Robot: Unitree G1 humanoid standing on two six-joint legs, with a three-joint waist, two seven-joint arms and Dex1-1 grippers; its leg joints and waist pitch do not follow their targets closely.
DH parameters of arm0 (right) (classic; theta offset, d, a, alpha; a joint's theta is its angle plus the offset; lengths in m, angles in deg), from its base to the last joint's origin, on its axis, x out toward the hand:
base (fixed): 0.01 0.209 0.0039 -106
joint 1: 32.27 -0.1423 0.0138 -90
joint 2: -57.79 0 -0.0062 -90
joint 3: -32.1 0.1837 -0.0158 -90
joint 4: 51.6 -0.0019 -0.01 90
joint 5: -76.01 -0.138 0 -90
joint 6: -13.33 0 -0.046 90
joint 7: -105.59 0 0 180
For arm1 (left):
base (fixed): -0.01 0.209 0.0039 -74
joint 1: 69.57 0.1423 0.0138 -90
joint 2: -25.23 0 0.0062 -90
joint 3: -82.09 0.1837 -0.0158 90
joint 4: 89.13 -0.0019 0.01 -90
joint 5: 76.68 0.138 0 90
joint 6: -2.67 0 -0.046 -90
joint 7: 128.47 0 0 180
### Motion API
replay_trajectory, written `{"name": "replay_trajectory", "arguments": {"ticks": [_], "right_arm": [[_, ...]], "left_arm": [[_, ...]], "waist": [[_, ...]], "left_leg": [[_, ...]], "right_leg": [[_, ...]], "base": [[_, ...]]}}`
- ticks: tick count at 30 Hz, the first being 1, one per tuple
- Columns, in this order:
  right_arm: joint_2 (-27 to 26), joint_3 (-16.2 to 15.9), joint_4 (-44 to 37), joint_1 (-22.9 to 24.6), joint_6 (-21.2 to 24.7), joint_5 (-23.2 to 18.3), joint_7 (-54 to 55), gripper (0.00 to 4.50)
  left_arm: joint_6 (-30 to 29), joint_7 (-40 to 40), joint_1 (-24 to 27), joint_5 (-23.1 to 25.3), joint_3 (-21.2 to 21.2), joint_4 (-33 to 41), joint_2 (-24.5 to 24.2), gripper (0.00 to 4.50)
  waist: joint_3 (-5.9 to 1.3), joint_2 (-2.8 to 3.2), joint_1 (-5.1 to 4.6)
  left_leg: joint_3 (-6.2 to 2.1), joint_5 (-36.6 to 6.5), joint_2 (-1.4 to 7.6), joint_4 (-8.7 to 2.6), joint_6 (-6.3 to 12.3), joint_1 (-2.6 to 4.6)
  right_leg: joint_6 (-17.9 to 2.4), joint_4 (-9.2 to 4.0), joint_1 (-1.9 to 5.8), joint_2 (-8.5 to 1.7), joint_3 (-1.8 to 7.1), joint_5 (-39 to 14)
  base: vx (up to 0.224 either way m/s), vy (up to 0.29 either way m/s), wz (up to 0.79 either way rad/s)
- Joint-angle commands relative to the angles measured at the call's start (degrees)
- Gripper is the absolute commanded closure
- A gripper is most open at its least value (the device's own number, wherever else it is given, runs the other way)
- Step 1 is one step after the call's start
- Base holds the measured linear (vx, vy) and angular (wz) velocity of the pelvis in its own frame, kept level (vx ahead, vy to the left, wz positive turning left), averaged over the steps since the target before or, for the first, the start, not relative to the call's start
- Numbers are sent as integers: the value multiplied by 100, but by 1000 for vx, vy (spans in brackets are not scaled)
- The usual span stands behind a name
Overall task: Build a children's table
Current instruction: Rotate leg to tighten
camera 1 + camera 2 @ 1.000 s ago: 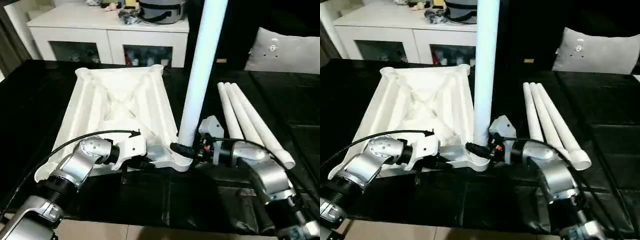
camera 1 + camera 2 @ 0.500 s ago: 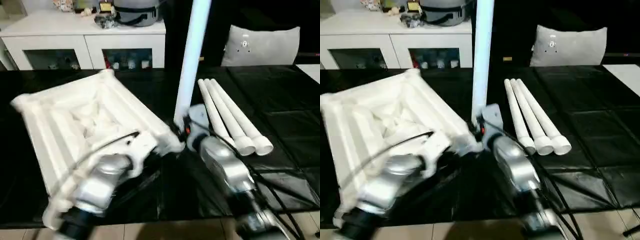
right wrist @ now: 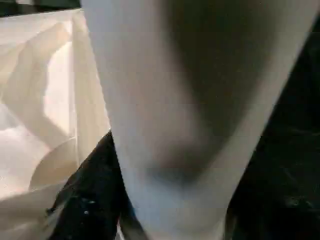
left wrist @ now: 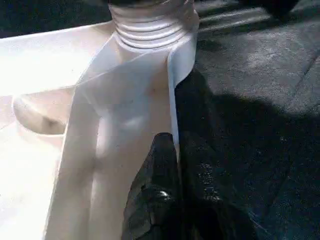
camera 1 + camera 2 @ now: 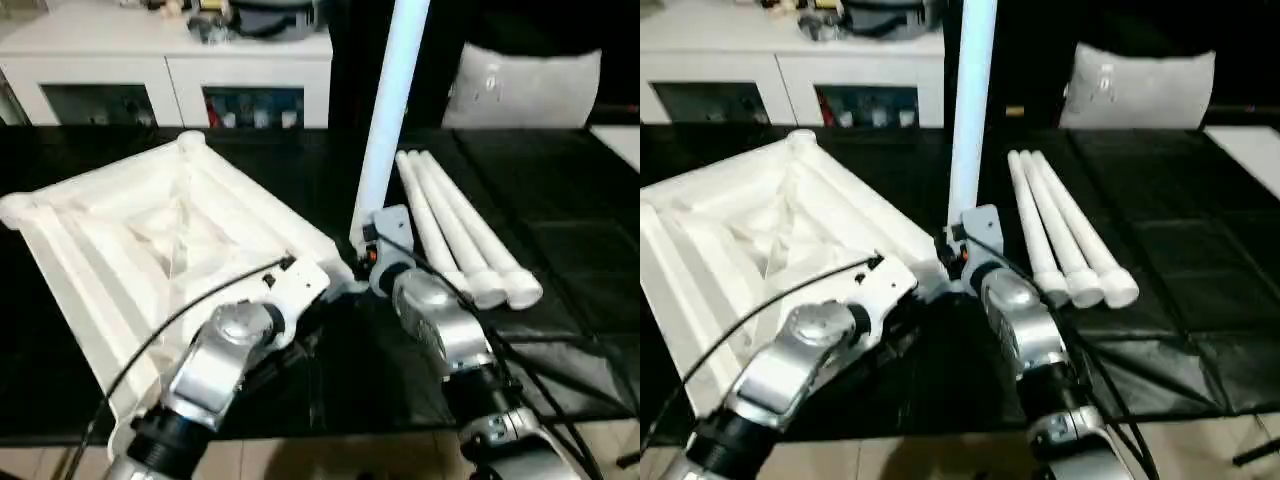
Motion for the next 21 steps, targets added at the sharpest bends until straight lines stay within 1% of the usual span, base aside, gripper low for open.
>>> {"name": "replay_trajectory", "arguments": {"ticks": [1,3,4,5,6,7,8,9,10,11,12,13,14,15,16,17,18,19,20,21], "right_arm": [[45,-63,129,305,190,-97,-242,126],[70,-59,83,335,127,-102,-303,108],[135,-75,-49,414,56,-117,-419,102],[150,-78,-83,434,38,-121,-446,94],[273,-94,-378,592,-27,-189,-683,94],[385,-118,-630,717,-91,-263,-920,71],[385,-118,-630,717,-91,-263,-920,64],[511,-148,-849,824,-186,-305,-1157,60],[624,-167,-988,884,-250,-336,-1333,50],[679,-174,-1055,912,-278,-351,-1419,50],[822,-164,-1207,959,-316,-414,-1629,27],[992,-153,-1335,979,-409,-448,-1855,27],[1056,-146,-1377,982,-447,-459,-1939,21],[1071,-145,-1387,983,-457,-460,-1959,15],[1215,-145,-1486,990,-494,-496,-2175,7],[1215,-145,-1486,990,-494,-496,-2175,7],[1382,-166,-1567,982,-531,-504,-2393,7],[1577,-196,-1655,971,-543,-518,-2638,7],[1798,-252,-1721,952,-571,-497,-2904,7],[2062,-333,-1762,921,-613,-440,-3216,7]], "left_arm": [[204,-48,-119,59,-111,-293,-171,450],[251,-33,-154,48,-129,-345,-200,450],[326,22,-199,43,-130,-423,-258,450],[344,36,-208,42,-128,-440,-273,450],[468,150,-263,20,-103,-567,-384,450],[600,270,-287,-4,-60,-658,-476,450],[600,270,-287,-4,-60,-658,-476,450],[711,392,-300,-25,-13,-738,-557,450],[815,500,-305,-39,25,-787,-611,450],[869,552,-308,-49,44,-812,-638,450],[1091,746,-310,-68,122,-861,-731,450],[1224,951,-307,-106,188,-913,-826,450],[1272,1030,-307,-122,213,-935,-862,450],[1281,1048,-308,-127,218,-941,-870,450],[1486,1228,-323,-149,290,-1014,-964,450],[1486,1228,-323,-149,290,-1014,-964,450],[1682,1412,-343,-157,360,-1080,-1064,450],[1990,1653,-367,-181,442,-1162,-1178,450],[2211,1876,-396,-195,507,-1243,-1285,450],[2526,2118,-449,-184,583,-1362,-1409,450]], "waist": [[-136,13,57],[-155,-1,112],[-167,8,155],[-167,8,155],[-199,1,197],[-199,0,220],[-186,-18,219],[-182,-24,217],[-197,-29,246],[-197,-29,246],[-232,-31,288],[-246,3,295],[-257,-13,321],[-257,-11,327],[-264,-17,334],[-295,-20,332],[-314,-30,354],[-338,-20,356],[-375,-29,376],[-386,-18,411]], "left_leg": [[-87,-2162,315,-556,-13,-79],[-55,-1758,319,-547,45,-101],[-22,-1574,307,-528,82,-95],[-22,-1574,307,-528,82,-95],[-13,-1232,327,-533,135,-139],[11,-1327,331,-534,179,-99],[27,-1440,313,-533,202,-108],[31,-1531,306,-532,188,-121],[42,-1554,297,-515,198,-107],[42,-1554,297,-515,198,-107],[50,-1185,307,-504,270,-133],[57,-1073,317,-499,289,-136],[81,-959,336,-483,357,-116],[100,-947,331,-479,361,-106],[121,-879,322,-463,351,-112],[122,-635,312,-433,393,-153],[124,-343,296,-398,480,-168],[129,-177,295,-373,520,-161],[135,162,279,-326,672,-150],[142,432,270,-288,857,-134]], "right_leg": [[-659,-451,138,-490,404,-2358],[-676,-420,154,-477,430,-2315],[-685,-432,145,-472,453,-2227],[-685,-432,145,-472,453,-2227],[-735,-366,186,-447,475,-1915],[-753,-369,146,-430,484,-2012],[-723,-391,128,-423,484,-2178],[-696,-388,117,-422,492,-2340],[-613,-414,90,-424,510,-2564],[-613,-414,90,-424,510,-2564],[-693,-373,119,-416,521,-2140],[-746,-339,129,-407,526,-1941],[-832,-318,112,-392,525,-1716],[-910,-306,101,-386,529,-1628],[-1023,-273,102,-375,537,-1445],[-1125,-200,143,-369,546,-1060],[-1230,-146,160,-365,544,-644],[-1292,-99,171,-357,545,-382],[-1399,-38,185,-334,534,136],[-1490,11,176,-320,528,525]], "base": [[0,0,0],[0,0,0],[0,0,0],[0,0,0],[0,0,0],[0,0,0],[0,0,0],[0,0,0],[0,0,0],[0,0,0],[0,0,0],[0,0,0],[52,-18,3],[52,-18,3],[61,-17,5],[63,-14,1],[63,-14,1],[55,-7,-1],[0,0,0],[0,0,0]]}}
